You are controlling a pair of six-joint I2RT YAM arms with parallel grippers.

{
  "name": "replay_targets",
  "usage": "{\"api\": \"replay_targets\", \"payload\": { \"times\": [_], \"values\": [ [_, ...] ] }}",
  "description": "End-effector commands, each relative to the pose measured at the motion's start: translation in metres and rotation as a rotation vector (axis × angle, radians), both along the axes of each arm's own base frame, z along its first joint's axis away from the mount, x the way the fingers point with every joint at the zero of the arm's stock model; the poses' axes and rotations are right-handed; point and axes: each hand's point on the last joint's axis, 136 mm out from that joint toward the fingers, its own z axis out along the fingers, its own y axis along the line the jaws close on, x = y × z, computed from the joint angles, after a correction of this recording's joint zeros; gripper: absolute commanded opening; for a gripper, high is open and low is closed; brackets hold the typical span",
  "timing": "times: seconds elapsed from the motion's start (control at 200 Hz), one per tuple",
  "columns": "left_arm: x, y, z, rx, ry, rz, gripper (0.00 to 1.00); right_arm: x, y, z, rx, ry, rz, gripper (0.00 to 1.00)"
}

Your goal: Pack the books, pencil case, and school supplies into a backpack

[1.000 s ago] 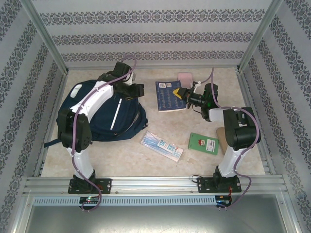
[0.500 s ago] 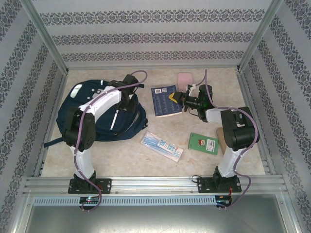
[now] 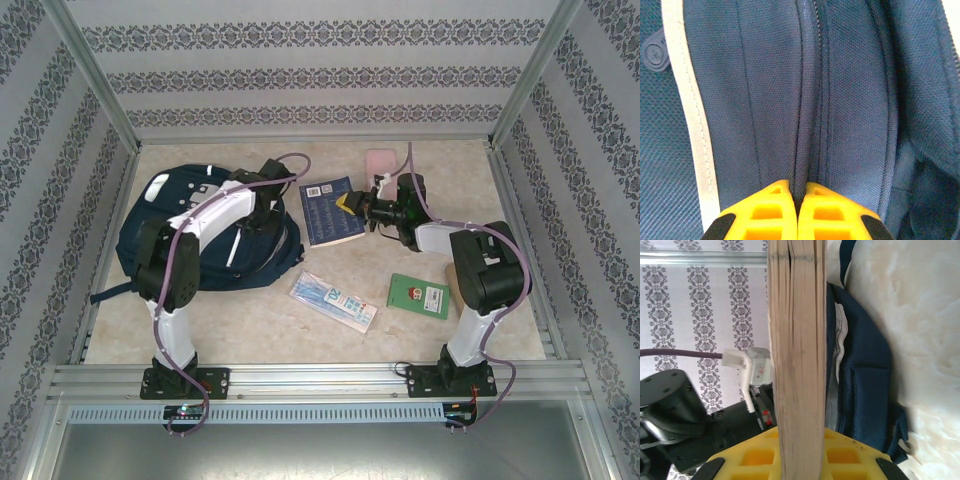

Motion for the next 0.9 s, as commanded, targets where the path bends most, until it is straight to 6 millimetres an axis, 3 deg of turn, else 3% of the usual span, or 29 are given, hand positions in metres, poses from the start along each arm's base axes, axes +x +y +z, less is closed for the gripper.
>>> {"api": "replay_targets", "payload": {
  "times": [0.0,0.135,0.28,0.535,0.899],
  "values": [
    [0.005,0.009,0.067,-0.106,-0.116,0.047,0.00,0.003,0.018,0.036,0.016,-0.120,0.013,0.00],
    [0.011,0.017,0.117,-0.263,-0.202,0.083,0.00,0.000,0.045,0.040,0.017,-0.137,0.037,0.00],
    [0.018,0.027,0.156,-0.421,-0.266,0.118,0.00,0.000,0.074,0.043,0.018,-0.150,0.049,0.00],
    [0.039,0.032,0.201,-0.730,-0.329,0.194,0.00,0.009,0.124,0.031,0.010,-0.136,0.027,0.00],
    [0.055,0.007,0.242,-1.001,-0.318,0.187,0.00,0.031,0.198,0.019,0.053,-0.119,-0.043,0.00]
  ]
}}
